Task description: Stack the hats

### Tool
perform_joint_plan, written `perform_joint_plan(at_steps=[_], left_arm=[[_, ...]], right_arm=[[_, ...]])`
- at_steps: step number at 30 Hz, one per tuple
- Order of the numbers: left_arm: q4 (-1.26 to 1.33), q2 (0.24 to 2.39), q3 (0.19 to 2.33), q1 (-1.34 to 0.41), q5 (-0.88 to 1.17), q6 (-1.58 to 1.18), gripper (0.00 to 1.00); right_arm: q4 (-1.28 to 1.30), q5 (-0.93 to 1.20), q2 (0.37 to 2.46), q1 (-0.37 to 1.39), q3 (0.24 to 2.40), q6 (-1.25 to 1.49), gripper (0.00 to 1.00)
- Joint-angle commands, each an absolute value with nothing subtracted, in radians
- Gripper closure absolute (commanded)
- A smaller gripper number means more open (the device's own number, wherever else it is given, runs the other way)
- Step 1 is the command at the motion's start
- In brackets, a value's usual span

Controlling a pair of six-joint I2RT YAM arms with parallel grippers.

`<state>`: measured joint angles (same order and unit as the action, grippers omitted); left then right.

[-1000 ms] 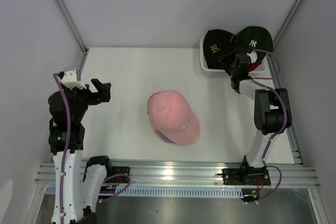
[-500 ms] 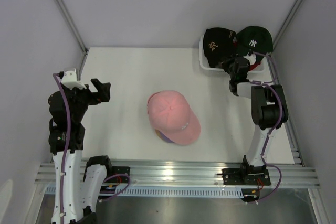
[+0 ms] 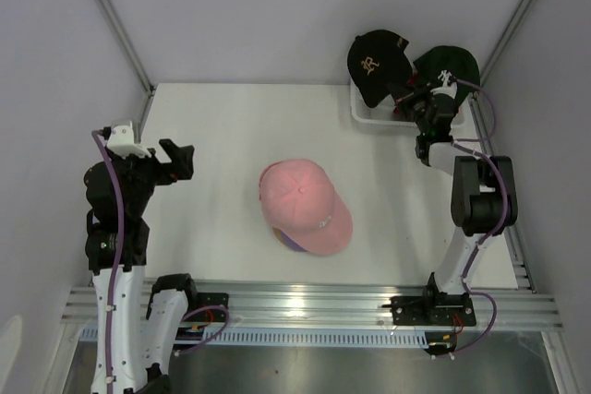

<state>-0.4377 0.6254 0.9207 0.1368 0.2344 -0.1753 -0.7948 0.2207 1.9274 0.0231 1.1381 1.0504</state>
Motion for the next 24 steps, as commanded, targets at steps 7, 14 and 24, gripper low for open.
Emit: perform_joint_plan(at_steps=[7,14,24], left_arm=[[-0.419,0.594,0.943,0.149,0.232,-0.176,0.01],[-0.407,0.558,0.936,0.149,0.224,-0.181,0.00],[-0.373,0.479,0.913,0.147,0.164,-0.187,0.01]], right_arm=[[-1.008,0.541,1.651,0.069,1.137,1.292,1.00],[-0.874,0.633,1.410,0.179,1.000,1.334,1.00],[-0.534,0.528,0.942,0.353,0.726,1.284,1.00]])
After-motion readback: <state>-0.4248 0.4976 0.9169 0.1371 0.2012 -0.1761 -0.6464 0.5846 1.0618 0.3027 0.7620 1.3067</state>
